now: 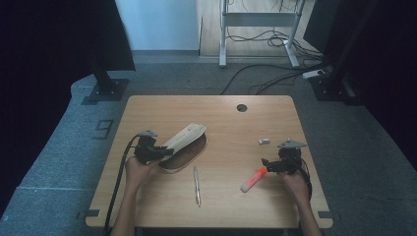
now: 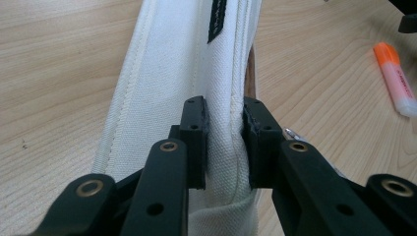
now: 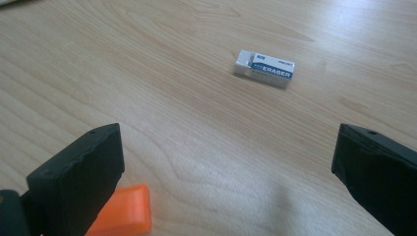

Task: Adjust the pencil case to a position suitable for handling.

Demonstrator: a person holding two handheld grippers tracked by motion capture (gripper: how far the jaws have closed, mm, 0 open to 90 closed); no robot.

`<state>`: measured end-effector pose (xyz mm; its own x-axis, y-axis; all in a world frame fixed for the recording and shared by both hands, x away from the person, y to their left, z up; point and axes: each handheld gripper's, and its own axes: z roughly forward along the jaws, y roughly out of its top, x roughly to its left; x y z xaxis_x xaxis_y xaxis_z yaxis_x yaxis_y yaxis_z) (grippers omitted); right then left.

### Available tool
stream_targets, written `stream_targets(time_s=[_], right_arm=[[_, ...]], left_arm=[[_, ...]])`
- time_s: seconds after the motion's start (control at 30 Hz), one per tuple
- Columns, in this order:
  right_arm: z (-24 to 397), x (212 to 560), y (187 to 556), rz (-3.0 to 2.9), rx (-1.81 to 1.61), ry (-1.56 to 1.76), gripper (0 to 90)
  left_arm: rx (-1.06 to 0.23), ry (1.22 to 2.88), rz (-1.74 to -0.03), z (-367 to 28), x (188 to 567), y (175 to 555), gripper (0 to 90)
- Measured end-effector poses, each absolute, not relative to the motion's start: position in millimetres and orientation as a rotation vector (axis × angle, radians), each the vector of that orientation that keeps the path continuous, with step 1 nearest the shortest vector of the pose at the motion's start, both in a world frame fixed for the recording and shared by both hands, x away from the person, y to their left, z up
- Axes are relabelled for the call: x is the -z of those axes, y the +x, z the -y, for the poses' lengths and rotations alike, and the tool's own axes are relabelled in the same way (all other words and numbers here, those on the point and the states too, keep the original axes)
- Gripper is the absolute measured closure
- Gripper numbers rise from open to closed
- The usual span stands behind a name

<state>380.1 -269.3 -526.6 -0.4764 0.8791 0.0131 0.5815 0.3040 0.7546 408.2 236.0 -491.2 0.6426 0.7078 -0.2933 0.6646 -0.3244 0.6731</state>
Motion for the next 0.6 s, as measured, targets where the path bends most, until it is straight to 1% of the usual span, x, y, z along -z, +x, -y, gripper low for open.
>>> stream_targets(time_s=[0.47,0.6], right_arm=[[259.6,534.3,411.4,-2.203,-0.980,1.349,0.3],[259.5,535.5,419.2,-2.190,-0.965,1.357,4.4]], left_arm=[[-0.064,2.053,-1.056,-237.0,492.0,408.3,73.4],[-0.067,2.052,-1.056,-236.8,491.9,407.9,73.5]])
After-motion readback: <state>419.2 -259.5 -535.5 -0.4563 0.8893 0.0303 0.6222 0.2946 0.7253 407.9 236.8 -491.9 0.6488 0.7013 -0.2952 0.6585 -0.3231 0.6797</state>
